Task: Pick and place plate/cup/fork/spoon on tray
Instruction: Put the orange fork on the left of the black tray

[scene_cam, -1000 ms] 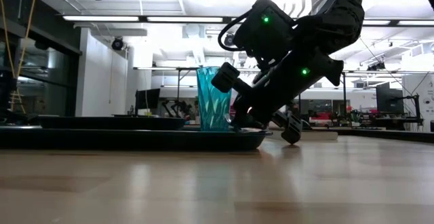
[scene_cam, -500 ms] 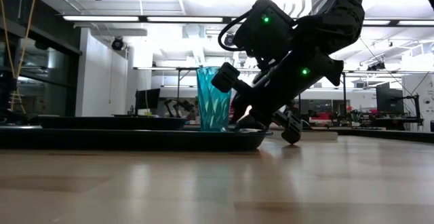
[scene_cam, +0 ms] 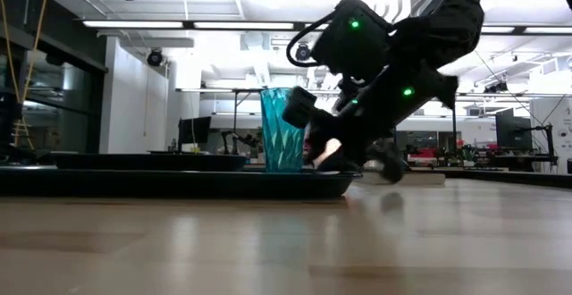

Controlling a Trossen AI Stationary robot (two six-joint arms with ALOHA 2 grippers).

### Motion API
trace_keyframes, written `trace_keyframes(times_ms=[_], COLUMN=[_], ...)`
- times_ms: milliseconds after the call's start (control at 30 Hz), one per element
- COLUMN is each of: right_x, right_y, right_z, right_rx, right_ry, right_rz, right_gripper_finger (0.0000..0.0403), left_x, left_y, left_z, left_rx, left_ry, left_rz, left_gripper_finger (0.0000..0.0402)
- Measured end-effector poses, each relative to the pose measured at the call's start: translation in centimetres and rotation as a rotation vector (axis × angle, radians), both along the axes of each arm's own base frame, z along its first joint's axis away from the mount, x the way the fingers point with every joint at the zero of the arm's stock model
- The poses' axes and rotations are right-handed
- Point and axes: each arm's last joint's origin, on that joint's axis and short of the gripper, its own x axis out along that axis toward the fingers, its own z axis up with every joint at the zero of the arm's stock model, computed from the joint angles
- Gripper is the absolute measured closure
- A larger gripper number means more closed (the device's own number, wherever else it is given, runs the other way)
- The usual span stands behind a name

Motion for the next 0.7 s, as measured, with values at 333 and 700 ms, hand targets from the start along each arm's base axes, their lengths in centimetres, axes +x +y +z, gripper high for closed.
trace_keyframes(times_ms=[333, 700], right_x=[-5.1, -7.6], right_y=[-0.3, 1.1], right_z=[6.8, 7.8], right_rx=[0.005, 0.063], right_ry=[0.358, 0.529], right_rz=[0.095, 0.176], right_gripper_finger=[0.0250, 0.0177], left_x=[0.0, 0.0], left_y=[0.0, 0.0], left_z=[-0.2, -0.1], left_rx=[0.002, 0.002], left_ry=[0.017, 0.014], left_rz=[0.000, 0.000], left_gripper_finger=[0.0402, 0.0402])
